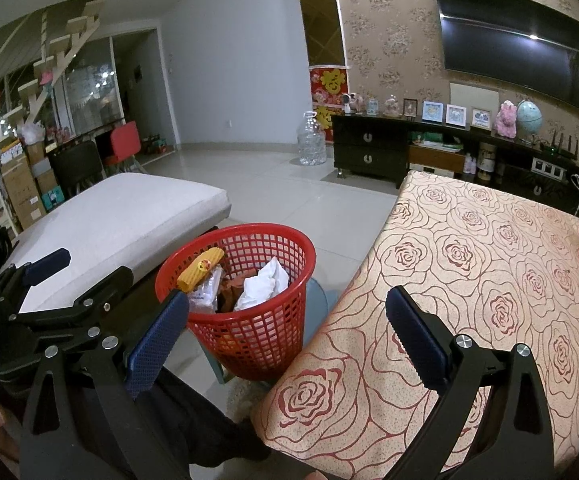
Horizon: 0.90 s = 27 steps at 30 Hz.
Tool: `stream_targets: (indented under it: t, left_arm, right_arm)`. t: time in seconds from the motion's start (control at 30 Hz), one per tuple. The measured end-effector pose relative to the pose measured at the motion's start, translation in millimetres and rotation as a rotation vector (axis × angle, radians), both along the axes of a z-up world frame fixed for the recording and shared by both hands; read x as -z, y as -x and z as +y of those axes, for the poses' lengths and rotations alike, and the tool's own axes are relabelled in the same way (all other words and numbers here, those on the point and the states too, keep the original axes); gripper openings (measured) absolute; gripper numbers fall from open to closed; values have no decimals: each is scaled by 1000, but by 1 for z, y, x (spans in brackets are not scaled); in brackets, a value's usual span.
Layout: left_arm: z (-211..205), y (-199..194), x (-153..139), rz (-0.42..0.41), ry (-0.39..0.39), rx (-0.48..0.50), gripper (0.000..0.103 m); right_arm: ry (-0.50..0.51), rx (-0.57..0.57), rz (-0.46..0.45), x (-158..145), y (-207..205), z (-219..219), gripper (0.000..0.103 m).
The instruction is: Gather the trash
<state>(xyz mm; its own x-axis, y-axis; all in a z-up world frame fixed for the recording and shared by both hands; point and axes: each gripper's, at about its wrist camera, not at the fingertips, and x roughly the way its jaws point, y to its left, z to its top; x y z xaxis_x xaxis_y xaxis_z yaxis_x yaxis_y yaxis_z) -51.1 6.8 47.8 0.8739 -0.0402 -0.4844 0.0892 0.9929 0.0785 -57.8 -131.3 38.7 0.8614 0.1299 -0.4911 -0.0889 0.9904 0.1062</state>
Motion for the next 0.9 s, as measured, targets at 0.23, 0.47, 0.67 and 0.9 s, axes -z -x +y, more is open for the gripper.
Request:
stream_targets:
  t: [0.23,0.47,0.67,0.9]
  left_arm:
    - [-1,1,6,6,3,6,95]
    - [-3,-1,8,22,18,25,95]
    - [-2,0,9,21,50,49,95]
    - [-12,-10,18,66,31,71,95]
  right_arm:
    - [-3,0,2,3,1,-1,96]
    - [-4,0,5,4,1,-1,96]
    - [-27,1,31,11,-2,-10,96]
    - [-106,54,89,17,-5,-59,96]
